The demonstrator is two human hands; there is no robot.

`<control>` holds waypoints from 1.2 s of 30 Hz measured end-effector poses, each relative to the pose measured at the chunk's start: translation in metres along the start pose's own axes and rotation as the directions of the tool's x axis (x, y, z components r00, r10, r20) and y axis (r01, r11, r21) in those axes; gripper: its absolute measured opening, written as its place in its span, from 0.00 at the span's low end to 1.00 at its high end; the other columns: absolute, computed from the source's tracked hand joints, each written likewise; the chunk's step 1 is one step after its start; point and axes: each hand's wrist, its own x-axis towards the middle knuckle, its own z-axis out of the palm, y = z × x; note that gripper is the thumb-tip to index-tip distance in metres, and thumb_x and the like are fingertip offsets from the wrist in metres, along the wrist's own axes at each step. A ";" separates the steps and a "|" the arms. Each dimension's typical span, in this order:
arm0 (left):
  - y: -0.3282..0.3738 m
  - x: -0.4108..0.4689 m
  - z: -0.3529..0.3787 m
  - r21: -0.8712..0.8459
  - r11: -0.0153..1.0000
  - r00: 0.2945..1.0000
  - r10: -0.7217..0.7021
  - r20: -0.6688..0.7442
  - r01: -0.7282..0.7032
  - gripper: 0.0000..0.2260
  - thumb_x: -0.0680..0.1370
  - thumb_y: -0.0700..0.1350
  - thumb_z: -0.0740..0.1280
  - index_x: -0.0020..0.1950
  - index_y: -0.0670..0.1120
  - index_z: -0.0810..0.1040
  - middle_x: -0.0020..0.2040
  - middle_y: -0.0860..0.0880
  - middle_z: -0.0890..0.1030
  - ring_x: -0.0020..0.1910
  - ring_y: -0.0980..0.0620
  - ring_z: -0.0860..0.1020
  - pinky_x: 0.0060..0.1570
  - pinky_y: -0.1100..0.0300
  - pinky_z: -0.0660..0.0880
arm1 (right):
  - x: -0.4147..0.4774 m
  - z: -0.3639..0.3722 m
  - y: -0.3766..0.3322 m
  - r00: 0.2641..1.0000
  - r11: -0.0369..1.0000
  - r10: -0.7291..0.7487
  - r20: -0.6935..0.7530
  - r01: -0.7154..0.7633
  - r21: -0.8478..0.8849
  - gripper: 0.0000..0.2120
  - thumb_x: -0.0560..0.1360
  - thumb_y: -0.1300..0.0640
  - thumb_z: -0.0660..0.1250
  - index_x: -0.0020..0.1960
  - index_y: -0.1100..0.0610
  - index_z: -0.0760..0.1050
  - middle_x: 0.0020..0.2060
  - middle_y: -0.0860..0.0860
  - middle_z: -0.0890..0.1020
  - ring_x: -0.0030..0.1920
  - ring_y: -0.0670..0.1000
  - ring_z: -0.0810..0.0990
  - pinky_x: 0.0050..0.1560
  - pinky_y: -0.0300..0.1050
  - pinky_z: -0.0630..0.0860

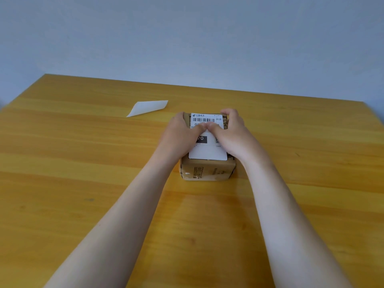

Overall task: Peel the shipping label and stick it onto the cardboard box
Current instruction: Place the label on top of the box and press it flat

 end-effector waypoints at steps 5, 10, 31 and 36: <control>0.007 0.001 0.000 0.056 0.997 0.998 -0.057 -0.035 0.059 0.25 0.79 0.63 0.68 0.69 0.49 0.74 0.58 0.49 0.83 0.59 0.42 0.83 0.60 0.43 0.81 | 0.006 -0.001 -0.004 1.000 0.999 -0.007 -0.017 0.007 -0.038 0.27 0.81 0.39 0.64 0.75 0.49 0.63 0.74 0.51 0.68 0.57 0.54 0.77 0.46 0.46 0.72; 0.008 0.005 -0.003 -0.008 0.997 0.996 -0.077 -0.048 0.077 0.30 0.70 0.67 0.70 0.66 0.50 0.77 0.55 0.49 0.86 0.55 0.43 0.86 0.57 0.40 0.83 | 0.008 -0.007 -0.004 1.000 1.000 -0.008 -0.014 0.008 -0.029 0.23 0.81 0.41 0.65 0.72 0.49 0.67 0.59 0.47 0.77 0.48 0.49 0.79 0.37 0.42 0.70; 0.000 -0.013 -0.004 -0.076 0.997 0.999 -0.015 0.038 0.018 0.15 0.80 0.56 0.71 0.62 0.50 0.79 0.55 0.52 0.86 0.52 0.48 0.86 0.57 0.41 0.83 | -0.018 -0.007 -0.007 0.999 1.000 0.009 0.047 -0.009 0.008 0.36 0.82 0.40 0.64 0.84 0.44 0.52 0.78 0.46 0.69 0.70 0.53 0.76 0.63 0.50 0.75; -0.003 -0.011 -0.005 -0.112 0.994 0.999 -0.008 0.044 0.013 0.14 0.82 0.52 0.70 0.66 0.49 0.80 0.56 0.51 0.87 0.53 0.48 0.87 0.55 0.45 0.84 | -0.019 -0.013 -0.005 0.999 0.998 0.001 0.032 -0.003 0.070 0.29 0.84 0.47 0.63 0.83 0.45 0.59 0.72 0.45 0.73 0.47 0.42 0.81 0.42 0.38 0.76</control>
